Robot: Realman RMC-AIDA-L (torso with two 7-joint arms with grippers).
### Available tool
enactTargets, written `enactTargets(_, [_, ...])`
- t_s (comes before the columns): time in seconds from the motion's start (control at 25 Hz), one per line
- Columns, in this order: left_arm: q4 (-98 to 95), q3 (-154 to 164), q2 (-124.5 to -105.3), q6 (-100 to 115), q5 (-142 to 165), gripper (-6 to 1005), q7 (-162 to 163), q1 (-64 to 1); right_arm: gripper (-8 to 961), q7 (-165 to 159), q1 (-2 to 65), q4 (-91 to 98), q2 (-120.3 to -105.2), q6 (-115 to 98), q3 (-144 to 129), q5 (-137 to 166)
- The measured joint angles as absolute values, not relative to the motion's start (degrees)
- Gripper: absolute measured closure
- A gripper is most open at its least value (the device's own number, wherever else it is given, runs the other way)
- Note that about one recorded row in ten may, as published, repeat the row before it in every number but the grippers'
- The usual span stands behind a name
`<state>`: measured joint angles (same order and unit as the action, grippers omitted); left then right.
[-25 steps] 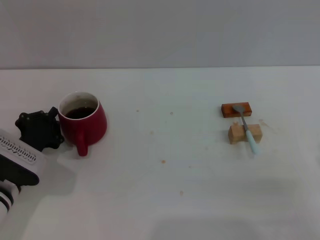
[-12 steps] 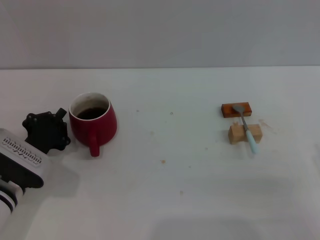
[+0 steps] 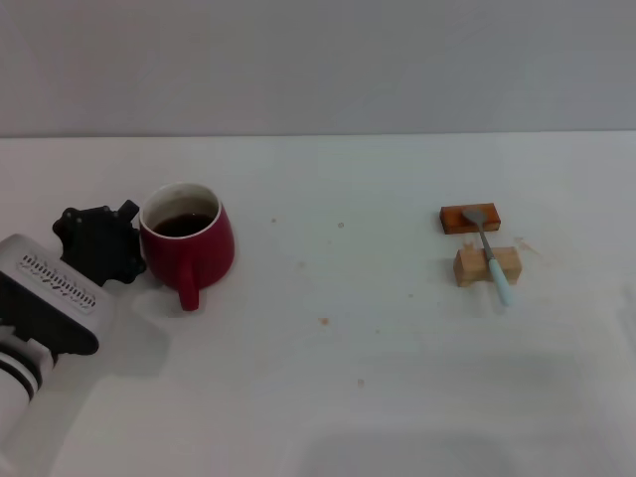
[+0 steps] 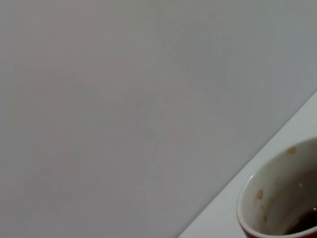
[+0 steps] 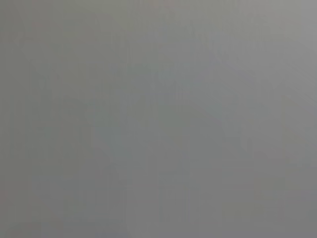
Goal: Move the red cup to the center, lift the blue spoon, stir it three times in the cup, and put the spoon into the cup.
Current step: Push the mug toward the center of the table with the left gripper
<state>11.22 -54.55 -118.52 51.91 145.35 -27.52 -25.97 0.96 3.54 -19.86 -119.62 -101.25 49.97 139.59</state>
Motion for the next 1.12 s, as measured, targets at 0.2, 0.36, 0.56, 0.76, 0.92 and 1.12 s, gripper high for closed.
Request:
enactTargets(0.2, [11.5,-54.2,-118.59,50.5,145.7,994,-27.6,-26.6,237,1.0,3.5,-19.9,-119.62,-101.3,49.9,139.5])
enactTargets(0.36, [11.6,-54.2,-118.63,50.1,145.7,994,-27.6,-26.8,238,1.0,3.7,-19.9,-119.62,-101.3,49.8,139.5])
enactTargets(0.56, [11.8,-52.9,-118.71,50.0,145.7,993,-27.7,-26.8,237,1.0,4.1,-20.1,-119.62,-101.2,49.7,139.5])
enactTargets(0.76, [14.3,-48.0,-118.80,49.9,145.7,993,-27.5,-26.7,237,1.0,4.4,-20.1,-119.62,-101.1,49.7,139.5])
enactTargets(0.92, [16.0,-45.9,-118.87,49.8,145.7,992,-27.3,-26.6,238,1.0,4.6,-20.2,-119.62,-100.9,49.7,139.6])
enactTargets(1.12, [16.7,-44.5,-118.91,49.7,145.7,992,-27.2,-26.4,238,1.0,5.1,-20.2,-119.62,-100.8,49.7,139.7])
